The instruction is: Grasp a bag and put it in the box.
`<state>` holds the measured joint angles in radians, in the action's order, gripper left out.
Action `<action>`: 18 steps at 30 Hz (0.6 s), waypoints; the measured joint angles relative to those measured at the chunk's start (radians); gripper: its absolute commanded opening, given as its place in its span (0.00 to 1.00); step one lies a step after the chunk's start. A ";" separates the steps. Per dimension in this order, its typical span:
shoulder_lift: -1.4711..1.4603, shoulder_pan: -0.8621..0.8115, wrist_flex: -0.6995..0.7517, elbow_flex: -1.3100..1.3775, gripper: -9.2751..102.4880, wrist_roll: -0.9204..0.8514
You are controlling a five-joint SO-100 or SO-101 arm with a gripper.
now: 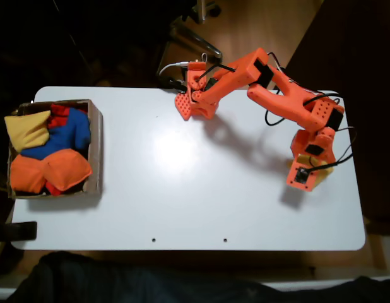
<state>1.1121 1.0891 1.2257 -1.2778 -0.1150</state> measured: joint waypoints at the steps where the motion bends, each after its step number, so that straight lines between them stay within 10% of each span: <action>1: 0.000 0.000 0.002 0.000 0.66 0.000; 18: -0.017 0.000 -0.015 0.000 0.66 0.000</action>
<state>1.0953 1.0891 1.2103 -1.2778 -0.1150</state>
